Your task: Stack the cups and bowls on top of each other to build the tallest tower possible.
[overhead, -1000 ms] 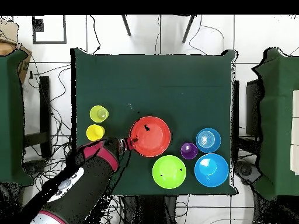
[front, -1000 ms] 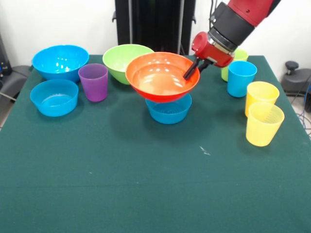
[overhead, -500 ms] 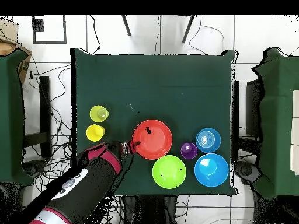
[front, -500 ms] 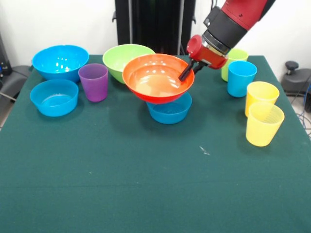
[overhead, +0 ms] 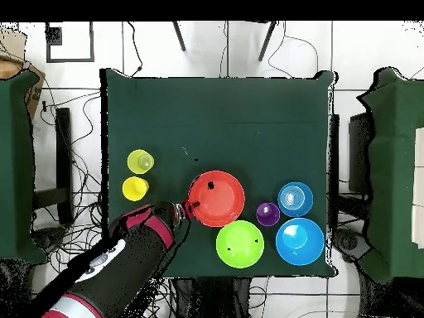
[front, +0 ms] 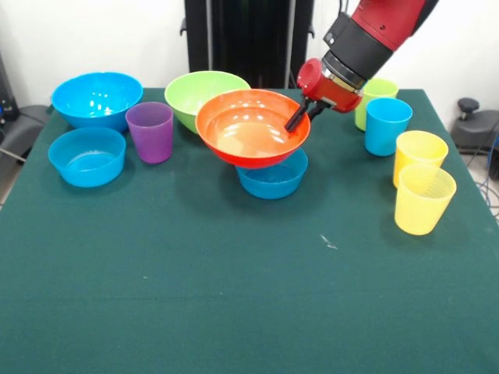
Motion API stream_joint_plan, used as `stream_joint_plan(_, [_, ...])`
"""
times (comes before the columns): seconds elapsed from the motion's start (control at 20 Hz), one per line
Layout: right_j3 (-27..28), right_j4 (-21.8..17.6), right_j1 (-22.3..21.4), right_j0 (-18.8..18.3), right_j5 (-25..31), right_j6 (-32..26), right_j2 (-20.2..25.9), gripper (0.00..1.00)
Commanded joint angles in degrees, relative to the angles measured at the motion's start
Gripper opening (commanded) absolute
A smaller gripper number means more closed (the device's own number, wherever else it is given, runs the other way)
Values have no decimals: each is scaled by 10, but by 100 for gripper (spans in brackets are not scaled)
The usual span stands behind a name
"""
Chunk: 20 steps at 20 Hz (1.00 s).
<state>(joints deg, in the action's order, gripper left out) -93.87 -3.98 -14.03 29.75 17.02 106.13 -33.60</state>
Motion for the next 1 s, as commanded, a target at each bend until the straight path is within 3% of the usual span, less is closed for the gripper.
stream_joint_plan(0.05, [-17, 25, -4, 2, -17, 112, 70, 0])
stream_joint_plan(1.0, [-1, 34, 6, 34, 21, 121, 49, 0])
